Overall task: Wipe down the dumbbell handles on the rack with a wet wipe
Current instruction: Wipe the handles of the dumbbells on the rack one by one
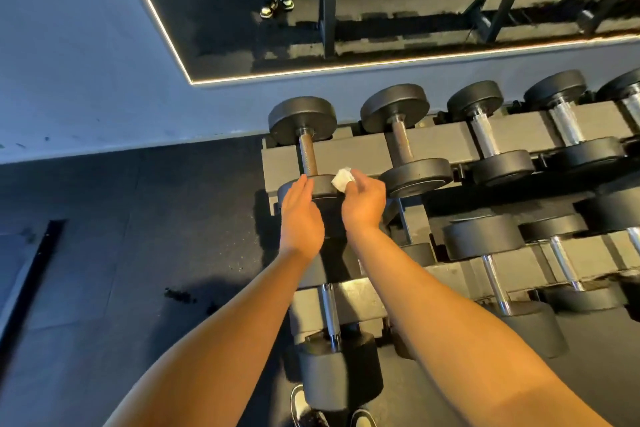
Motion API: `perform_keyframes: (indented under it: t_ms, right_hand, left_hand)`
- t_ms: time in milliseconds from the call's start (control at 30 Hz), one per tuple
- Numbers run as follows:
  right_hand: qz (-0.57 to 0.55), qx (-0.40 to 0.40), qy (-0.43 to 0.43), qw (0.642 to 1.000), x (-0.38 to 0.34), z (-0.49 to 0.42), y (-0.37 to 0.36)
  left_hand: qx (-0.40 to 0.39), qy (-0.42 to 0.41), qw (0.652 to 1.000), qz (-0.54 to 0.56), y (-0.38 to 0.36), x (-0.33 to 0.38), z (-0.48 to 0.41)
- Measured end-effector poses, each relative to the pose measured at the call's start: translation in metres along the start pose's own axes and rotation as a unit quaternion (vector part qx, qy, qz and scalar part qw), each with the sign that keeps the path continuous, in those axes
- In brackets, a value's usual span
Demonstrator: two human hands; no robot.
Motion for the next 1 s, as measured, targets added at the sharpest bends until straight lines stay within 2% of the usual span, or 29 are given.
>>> perform_keyframes:
  t_ms: [67, 100, 200, 267, 333, 433, 533, 600, 667, 700, 767, 800, 900, 1000]
  right_hand:
    - [-0.006, -0.018, -0.044, 0.999, 0.005, -0.007, -0.007]
    - [0.006, -0.035, -0.039, 0.999, 0.005, -0.007, -0.010]
    - [0.042, -0.106, 0.038, 0.993, -0.008, 0.006, -0.017]
    - [0.045, -0.147, 0.065, 0.986, -0.014, 0.015, -0.024]
    - [0.049, -0.152, 0.078, 0.984, -0.014, 0.020, -0.026]
    - [0.099, -0.160, 0.125, 0.974, -0.018, 0.017, -0.020]
    - [0.090, -0.105, 0.123, 0.983, -0.017, 0.014, -0.008]
    - [0.081, -0.071, 0.124, 0.986, -0.016, 0.016, -0.008]
    - [0.111, -0.090, 0.145, 0.979, -0.014, 0.022, -0.014]
    - [0.127, -0.103, 0.151, 0.975, -0.012, 0.025, -0.018]
    - [0.138, -0.108, 0.144, 0.974, -0.009, 0.029, -0.022]
    - [0.138, -0.107, 0.140, 0.975, -0.008, 0.031, -0.022]
    - [0.146, -0.110, 0.137, 0.974, -0.007, 0.037, -0.025]
    - [0.152, -0.111, 0.135, 0.973, -0.011, 0.037, -0.022]
  left_hand:
    - [-0.012, 0.027, 0.998, 0.055, 0.001, -0.007, -0.005]
    - [-0.015, 0.037, 0.996, 0.085, 0.003, -0.009, -0.005]
    - [-0.012, 0.068, 0.988, 0.140, 0.011, -0.011, -0.006]
    - [0.010, 0.045, 0.992, 0.118, 0.014, -0.013, -0.009]
    - [0.015, -0.002, 0.998, 0.062, 0.015, -0.011, -0.012]
    - [0.017, -0.116, 0.990, -0.083, 0.010, -0.011, -0.022]
    - [0.004, -0.145, 0.973, -0.181, -0.004, -0.016, -0.032]
    - [0.030, -0.148, 0.976, -0.160, 0.001, -0.013, -0.028]
    - [0.069, -0.117, 0.985, -0.110, 0.011, -0.016, -0.019]
    - [0.080, -0.058, 0.993, -0.064, 0.016, -0.019, -0.015]
    - [0.120, 0.039, 0.990, -0.058, 0.021, -0.036, -0.017]
    - [0.116, 0.075, 0.989, -0.052, 0.022, -0.045, -0.017]
    - [0.099, 0.113, 0.989, -0.005, 0.020, -0.051, -0.014]
    - [0.098, 0.081, 0.991, 0.049, 0.019, -0.036, -0.009]
Point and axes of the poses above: each hand's wrist, its own z-axis away from the middle knuckle, its own y-axis out of the back of the hand, x = y × z, the point moved 2 cm from there along -z, towards the middle knuckle, and after that the axes turned 6 degrees about y, right-handed, at the moved point
